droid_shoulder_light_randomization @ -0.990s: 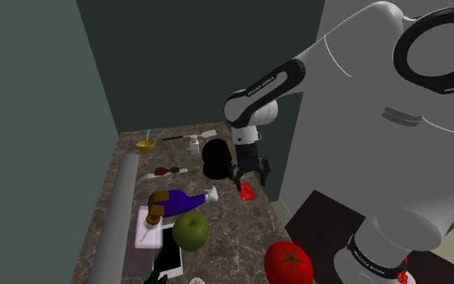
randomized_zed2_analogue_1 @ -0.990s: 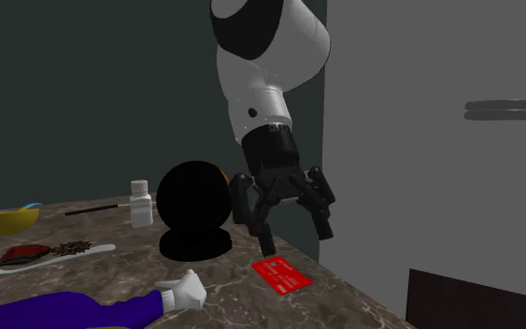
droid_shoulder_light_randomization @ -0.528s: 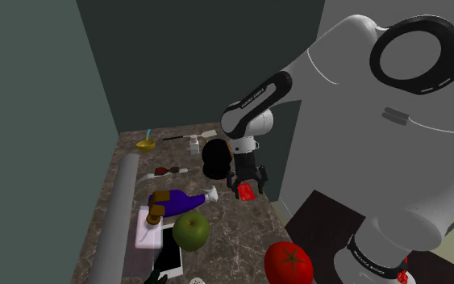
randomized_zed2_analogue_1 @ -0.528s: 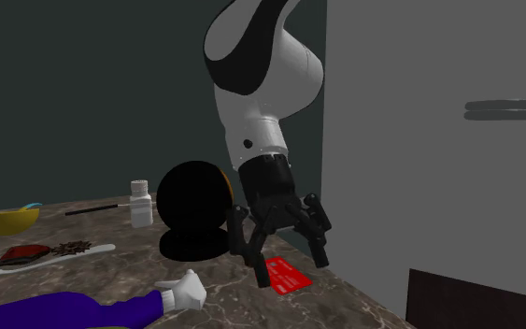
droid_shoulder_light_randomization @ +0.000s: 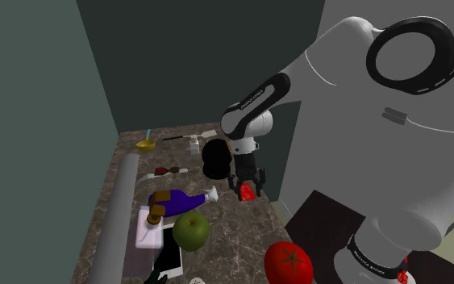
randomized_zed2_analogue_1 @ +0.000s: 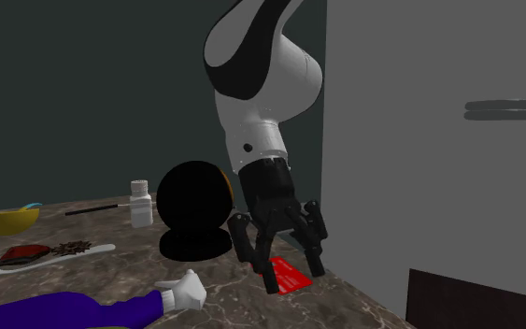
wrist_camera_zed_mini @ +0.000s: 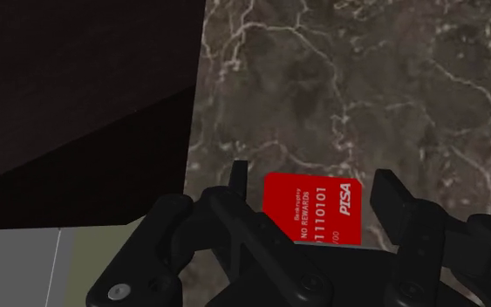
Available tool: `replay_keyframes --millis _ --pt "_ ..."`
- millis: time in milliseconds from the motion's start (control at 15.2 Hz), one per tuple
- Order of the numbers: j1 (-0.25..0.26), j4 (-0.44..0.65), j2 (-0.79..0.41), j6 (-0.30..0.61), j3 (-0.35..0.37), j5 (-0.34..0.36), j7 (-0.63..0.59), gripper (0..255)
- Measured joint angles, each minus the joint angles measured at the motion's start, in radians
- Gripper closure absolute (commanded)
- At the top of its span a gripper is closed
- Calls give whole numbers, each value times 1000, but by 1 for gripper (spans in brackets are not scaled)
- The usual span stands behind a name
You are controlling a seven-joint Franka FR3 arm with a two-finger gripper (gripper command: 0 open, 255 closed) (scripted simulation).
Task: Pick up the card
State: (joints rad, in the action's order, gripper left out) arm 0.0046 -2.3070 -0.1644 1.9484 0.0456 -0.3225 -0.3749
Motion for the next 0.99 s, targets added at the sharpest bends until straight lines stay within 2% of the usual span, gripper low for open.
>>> replay_keyframes --millis 462,990 --pt "1 0 12 -7 1 -1 -3 255" --pt "0 22 85 -101 0 7 -28 255"
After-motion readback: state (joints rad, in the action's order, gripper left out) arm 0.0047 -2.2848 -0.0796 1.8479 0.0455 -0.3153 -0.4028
